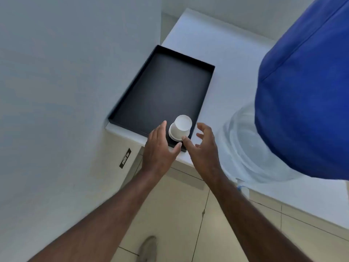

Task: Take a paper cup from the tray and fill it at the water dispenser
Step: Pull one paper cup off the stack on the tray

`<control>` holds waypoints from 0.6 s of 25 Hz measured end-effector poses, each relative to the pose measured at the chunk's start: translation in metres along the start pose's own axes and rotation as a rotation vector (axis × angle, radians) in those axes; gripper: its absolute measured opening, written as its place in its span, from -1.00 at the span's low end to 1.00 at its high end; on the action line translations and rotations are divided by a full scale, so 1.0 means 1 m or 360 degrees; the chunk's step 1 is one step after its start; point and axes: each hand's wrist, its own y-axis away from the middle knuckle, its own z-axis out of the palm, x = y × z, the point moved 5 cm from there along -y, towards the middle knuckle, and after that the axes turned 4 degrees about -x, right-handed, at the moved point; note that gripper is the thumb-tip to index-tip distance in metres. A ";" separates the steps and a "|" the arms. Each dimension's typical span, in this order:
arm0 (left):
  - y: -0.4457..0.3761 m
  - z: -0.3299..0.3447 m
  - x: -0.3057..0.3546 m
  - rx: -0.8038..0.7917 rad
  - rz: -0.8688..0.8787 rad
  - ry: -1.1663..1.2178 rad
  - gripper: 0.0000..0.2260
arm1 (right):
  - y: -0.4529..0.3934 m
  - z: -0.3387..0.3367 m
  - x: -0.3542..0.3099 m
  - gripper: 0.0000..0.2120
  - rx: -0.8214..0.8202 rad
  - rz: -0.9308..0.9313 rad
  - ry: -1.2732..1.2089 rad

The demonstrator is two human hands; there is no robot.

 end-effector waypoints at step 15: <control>-0.044 0.025 -0.024 0.0108 0.0253 -0.0240 -0.31 | -0.049 0.011 0.016 -0.51 0.0067 -0.0056 -0.0270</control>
